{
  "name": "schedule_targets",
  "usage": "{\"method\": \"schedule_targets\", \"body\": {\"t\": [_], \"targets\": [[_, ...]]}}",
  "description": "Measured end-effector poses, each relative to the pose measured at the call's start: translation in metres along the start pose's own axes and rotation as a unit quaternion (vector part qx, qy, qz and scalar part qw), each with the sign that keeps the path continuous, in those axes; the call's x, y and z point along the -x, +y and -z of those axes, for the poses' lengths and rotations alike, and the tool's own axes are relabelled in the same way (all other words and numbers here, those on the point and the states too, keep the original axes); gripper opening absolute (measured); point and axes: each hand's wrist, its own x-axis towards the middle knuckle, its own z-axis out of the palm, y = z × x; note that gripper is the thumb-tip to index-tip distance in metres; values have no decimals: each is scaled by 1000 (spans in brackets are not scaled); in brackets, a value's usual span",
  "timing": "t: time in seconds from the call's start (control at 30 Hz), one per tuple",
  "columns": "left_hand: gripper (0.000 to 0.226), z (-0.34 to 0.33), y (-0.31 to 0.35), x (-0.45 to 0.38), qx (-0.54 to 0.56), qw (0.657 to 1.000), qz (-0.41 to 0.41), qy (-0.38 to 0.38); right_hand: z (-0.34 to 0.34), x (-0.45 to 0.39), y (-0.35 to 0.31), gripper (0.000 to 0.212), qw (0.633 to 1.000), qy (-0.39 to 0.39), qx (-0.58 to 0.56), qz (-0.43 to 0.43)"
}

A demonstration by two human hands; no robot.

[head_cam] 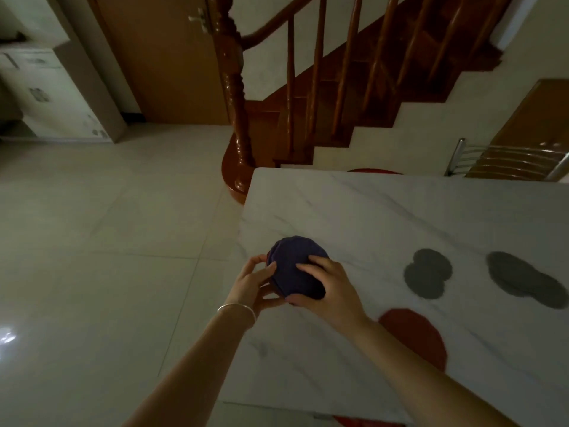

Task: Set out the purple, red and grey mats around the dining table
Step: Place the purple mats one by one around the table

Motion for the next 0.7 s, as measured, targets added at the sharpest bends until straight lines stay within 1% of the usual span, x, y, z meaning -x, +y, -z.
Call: {"method": "schedule_targets", "body": {"t": [0.17, 0.27, 0.33, 0.37, 0.43, 0.5, 0.57, 0.63, 0.7], "targets": [[11, 44, 47, -40, -37, 995, 23, -91, -28, -31, -45, 63, 997, 48, 26, -59], [11, 62, 74, -51, -39, 989, 36, -134, -39, -46, -71, 57, 994, 76, -7, -79], [10, 71, 89, -58, -39, 986, 44, -156, -42, -53, -86, 52, 993, 81, -19, -88], [10, 75, 94, -62, -41, 984, 47, -167, -44, -56, -91, 51, 993, 82, -4, -87], [10, 82, 100, -72, -49, 979, 54, -188, -48, -61, -98, 47, 990, 95, 76, -70], [10, 87, 102, -84, -59, 975, 57, -207, -52, -65, -103, 41, 977, 130, 167, -19], [10, 89, 102, -99, -72, 972, 65, -216, -56, -72, -103, 40, 961, 166, 222, 10], [11, 91, 102, -115, -84, 969, 74, -219, -61, -80, -101, 37, 952, 187, 242, -11], [13, 89, 105, -133, -92, 969, 82, -215, -68, -89, -92, 34, 950, 191, 238, -66]]}}
